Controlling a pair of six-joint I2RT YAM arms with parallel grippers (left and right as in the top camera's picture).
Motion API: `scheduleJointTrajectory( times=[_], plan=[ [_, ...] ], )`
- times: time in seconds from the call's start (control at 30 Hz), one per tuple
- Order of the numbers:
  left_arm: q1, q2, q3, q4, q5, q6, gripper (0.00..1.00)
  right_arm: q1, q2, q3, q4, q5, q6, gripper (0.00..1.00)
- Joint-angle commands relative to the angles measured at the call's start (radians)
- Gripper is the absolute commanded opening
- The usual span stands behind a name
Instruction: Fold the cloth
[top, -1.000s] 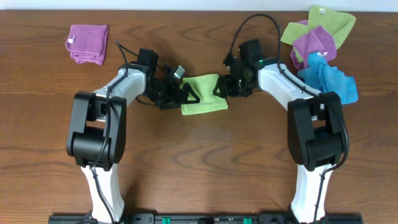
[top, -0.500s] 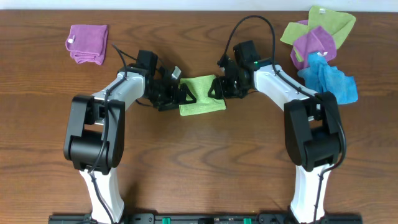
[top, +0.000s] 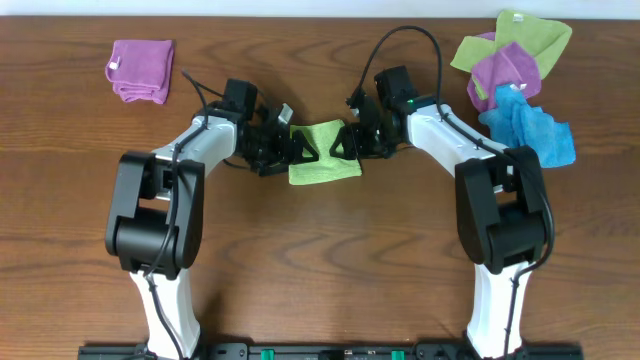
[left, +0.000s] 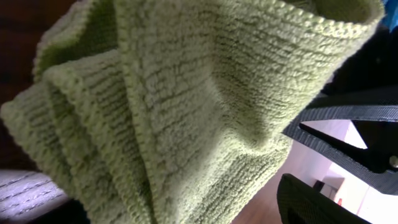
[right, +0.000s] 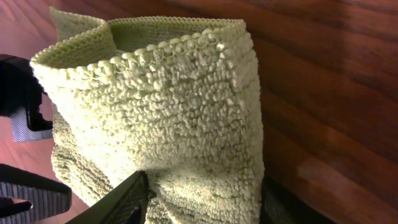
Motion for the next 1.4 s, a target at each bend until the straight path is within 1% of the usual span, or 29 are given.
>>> scheduleJointTrajectory(
  times=[0.0,0.13,0.27,0.47,0.7,0.77,0.8,0.87,0.93,0.97,1.03,1.13,1.23,1.3,1.37],
  plan=[
    [0.018,0.084,-0.036,-0.021,-0.041,0.025,0.8,-0.002,0.019,-0.004,0.0,-0.029,0.008,0.54],
    [0.097,0.084,-0.061,-0.042,0.003,0.086,0.86,-0.006,0.019,-0.004,-0.003,-0.029,0.008,0.55],
    [0.142,0.084,-0.16,0.054,0.057,0.086,0.91,-0.006,0.019,-0.004,-0.002,-0.029,0.008,0.54],
    [0.122,0.084,-0.235,0.2,0.092,0.003,0.96,-0.006,0.019,-0.004,-0.002,-0.029,0.008,0.54],
    [0.058,0.09,-0.256,0.247,0.083,-0.05,0.96,-0.006,0.019,-0.004,-0.003,-0.029,0.008,0.54],
    [0.037,0.09,-0.256,0.262,0.08,-0.067,0.84,-0.006,0.019,-0.004,-0.004,-0.029,0.008,0.54],
    [0.031,0.09,-0.256,0.262,0.061,-0.077,0.69,-0.007,0.019,-0.004,-0.005,-0.029,0.008,0.54],
    [0.033,0.09,-0.256,0.257,0.043,-0.11,0.34,-0.01,0.018,-0.004,-0.009,-0.029,0.008,0.54],
    [0.048,0.09,-0.256,0.257,0.035,-0.121,0.09,-0.018,0.015,-0.004,-0.011,-0.029,0.008,0.51],
    [0.058,0.089,-0.256,0.258,0.035,-0.133,0.06,-0.023,0.01,-0.004,-0.013,-0.029,0.007,0.49],
    [0.085,0.089,-0.251,0.257,0.036,-0.134,0.06,-0.042,-0.005,-0.004,-0.013,-0.029,0.007,0.47],
    [0.13,0.088,-0.213,0.257,0.068,-0.132,0.06,-0.078,-0.041,-0.003,-0.021,-0.028,-0.013,0.47],
    [0.178,0.076,-0.134,0.252,0.1,-0.137,0.06,-0.111,-0.082,-0.003,-0.035,-0.027,-0.021,0.53],
    [0.21,0.06,-0.045,0.246,0.121,-0.153,0.06,-0.13,-0.108,-0.003,-0.05,-0.027,-0.037,0.6],
    [0.232,0.042,0.043,0.246,0.137,-0.181,0.06,-0.138,-0.122,-0.003,-0.063,-0.026,-0.043,0.62]
  ],
)
